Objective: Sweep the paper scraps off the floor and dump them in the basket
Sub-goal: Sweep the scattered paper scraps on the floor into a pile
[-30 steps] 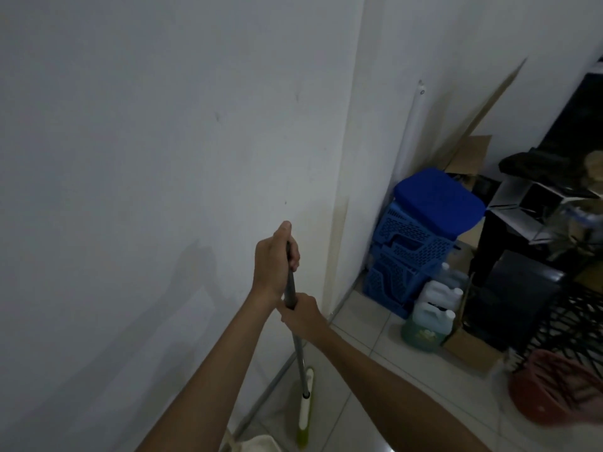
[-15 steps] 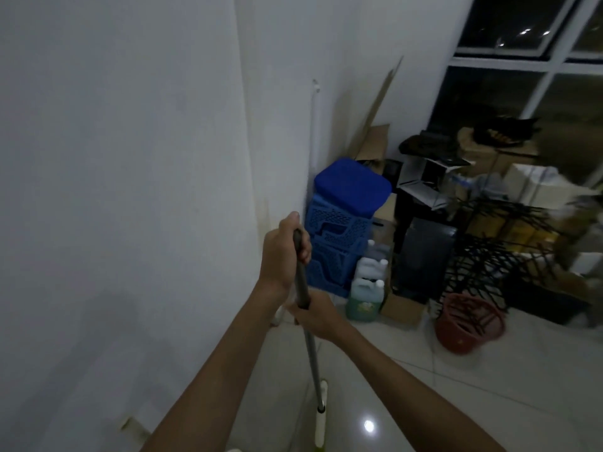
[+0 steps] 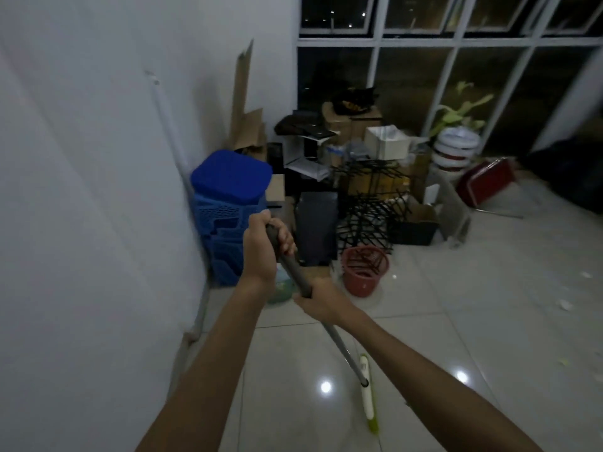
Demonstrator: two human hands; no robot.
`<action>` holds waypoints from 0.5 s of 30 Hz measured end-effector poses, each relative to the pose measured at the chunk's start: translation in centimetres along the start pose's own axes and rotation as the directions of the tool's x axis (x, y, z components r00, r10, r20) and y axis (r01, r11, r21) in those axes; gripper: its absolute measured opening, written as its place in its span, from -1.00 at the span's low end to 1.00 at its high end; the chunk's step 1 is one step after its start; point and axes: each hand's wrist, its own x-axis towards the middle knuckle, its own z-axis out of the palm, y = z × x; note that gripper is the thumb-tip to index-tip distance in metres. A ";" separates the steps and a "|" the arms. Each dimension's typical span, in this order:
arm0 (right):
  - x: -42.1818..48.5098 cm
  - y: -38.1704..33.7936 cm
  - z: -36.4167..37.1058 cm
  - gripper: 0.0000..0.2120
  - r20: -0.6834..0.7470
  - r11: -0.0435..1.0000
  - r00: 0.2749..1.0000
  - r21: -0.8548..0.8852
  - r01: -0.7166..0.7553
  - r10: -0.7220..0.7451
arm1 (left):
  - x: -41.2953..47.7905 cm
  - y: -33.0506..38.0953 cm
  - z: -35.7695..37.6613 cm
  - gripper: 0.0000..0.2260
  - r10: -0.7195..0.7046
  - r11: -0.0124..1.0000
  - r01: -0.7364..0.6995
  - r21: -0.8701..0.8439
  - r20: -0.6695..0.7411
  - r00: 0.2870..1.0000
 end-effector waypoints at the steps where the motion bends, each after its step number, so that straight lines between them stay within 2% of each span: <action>1: -0.5 0.5 -0.8 -0.78 -0.004 1.000 1.000 -0.011 0.000 0.000 | -0.1 -0.3 0.8 -0.60 -0.007 1.000 0.007 -0.021 0.007 1.000; 2: -1.4 2.1 -2.1 -0.83 -0.021 1.000 1.000 -0.019 -0.018 0.018 | -0.5 -1.2 2.7 -0.60 -0.023 0.999 0.025 -0.038 0.033 0.999; 5: -3.7 5.8 -5.2 -0.76 -0.064 0.998 0.996 -0.017 -0.066 0.065 | -1.2 -3.3 7.2 -0.62 -0.077 0.995 0.084 -0.060 0.104 0.992; 8: -6.2 10.1 -7.7 -0.83 -0.114 0.993 0.986 -0.003 -0.119 0.118 | -2.3 -5.6 11.7 -0.65 -0.119 0.986 0.138 -0.090 0.197 0.973; 10: -7.6 12.2 -9.1 -0.77 -0.133 0.986 0.977 0.032 -0.163 0.166 | -2.8 -7.0 14.0 -0.64 -0.119 0.986 0.145 -0.088 0.251 0.961; 12: -9.5 14.9 -10.8 -0.75 -0.148 0.975 0.964 0.058 -0.214 0.221 | -3.7 -8.7 17.2 -0.62 -0.139 0.984 0.168 -0.067 0.312 0.940; 15: -12.2 18.8 -12.9 -0.85 -0.184 0.955 0.937 0.079 -0.286 0.296 | -5.2 -11.0 21.8 -0.64 -0.186 0.971 0.232 -0.062 0.417 0.890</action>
